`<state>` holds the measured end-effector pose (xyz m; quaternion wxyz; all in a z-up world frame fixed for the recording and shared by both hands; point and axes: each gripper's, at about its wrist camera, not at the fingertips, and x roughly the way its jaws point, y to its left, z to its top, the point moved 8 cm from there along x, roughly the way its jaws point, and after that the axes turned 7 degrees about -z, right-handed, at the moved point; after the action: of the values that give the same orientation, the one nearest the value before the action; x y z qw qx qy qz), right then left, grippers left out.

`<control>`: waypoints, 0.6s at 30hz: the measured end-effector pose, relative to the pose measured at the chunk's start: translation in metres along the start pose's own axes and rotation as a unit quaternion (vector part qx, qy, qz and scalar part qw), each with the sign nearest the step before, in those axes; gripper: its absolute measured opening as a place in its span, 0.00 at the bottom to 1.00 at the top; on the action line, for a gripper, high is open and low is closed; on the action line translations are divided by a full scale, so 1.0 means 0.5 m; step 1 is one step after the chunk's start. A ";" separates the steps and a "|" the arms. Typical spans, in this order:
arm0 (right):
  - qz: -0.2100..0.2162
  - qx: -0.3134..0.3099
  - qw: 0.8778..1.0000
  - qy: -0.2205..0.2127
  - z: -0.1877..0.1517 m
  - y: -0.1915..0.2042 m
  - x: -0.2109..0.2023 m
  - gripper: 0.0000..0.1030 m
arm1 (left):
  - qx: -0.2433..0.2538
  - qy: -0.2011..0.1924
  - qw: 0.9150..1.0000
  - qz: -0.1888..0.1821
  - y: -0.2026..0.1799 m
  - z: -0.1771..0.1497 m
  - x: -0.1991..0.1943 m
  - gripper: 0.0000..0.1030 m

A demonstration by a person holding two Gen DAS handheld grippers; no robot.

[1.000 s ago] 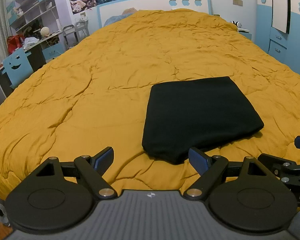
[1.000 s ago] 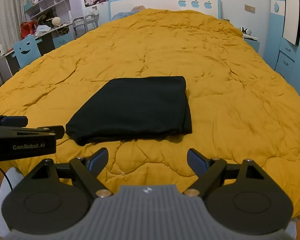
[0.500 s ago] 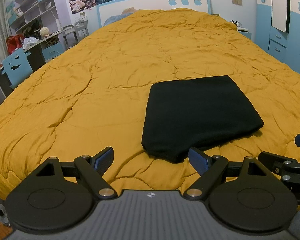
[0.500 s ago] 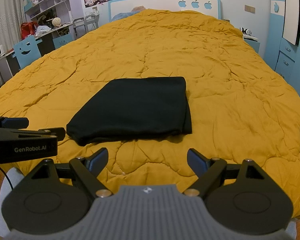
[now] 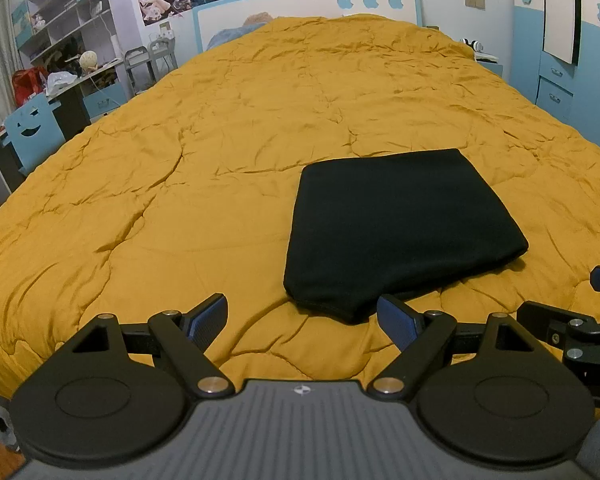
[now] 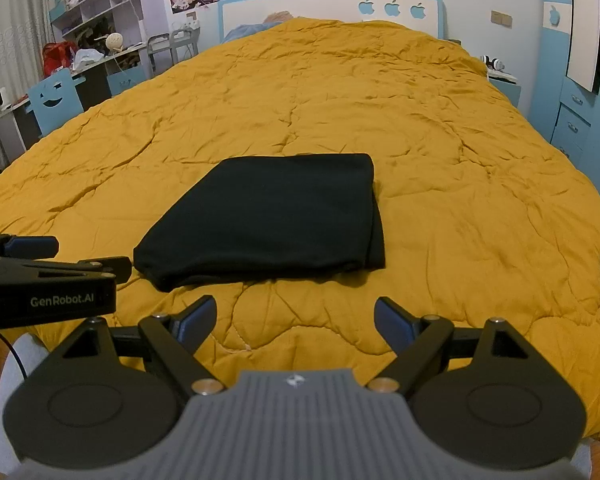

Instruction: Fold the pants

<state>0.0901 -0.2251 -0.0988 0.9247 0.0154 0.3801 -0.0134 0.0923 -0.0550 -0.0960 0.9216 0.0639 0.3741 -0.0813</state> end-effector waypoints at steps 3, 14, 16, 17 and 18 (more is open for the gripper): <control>0.000 -0.001 1.000 0.001 0.001 0.000 -0.001 0.80 | 0.000 0.000 1.000 0.000 0.000 0.000 0.000 0.96; 0.002 -0.001 1.000 0.002 0.001 -0.002 -0.001 0.80 | 0.000 0.000 1.000 0.000 0.000 0.000 -0.001 0.96; 0.002 -0.001 1.000 0.002 0.002 -0.002 -0.001 0.80 | 0.000 0.001 1.000 0.000 -0.001 0.000 -0.001 0.96; 0.002 -0.001 1.000 0.002 0.001 -0.002 -0.001 0.80 | 0.000 0.000 1.000 0.000 -0.001 0.000 -0.001 0.96; 0.002 0.000 1.000 0.002 0.001 -0.002 -0.001 0.80 | 0.000 0.000 1.000 0.000 -0.001 0.000 -0.001 0.96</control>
<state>0.0902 -0.2262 -0.0981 0.9241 0.0156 0.3817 -0.0117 0.0920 -0.0552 -0.0955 0.9215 0.0640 0.3745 -0.0812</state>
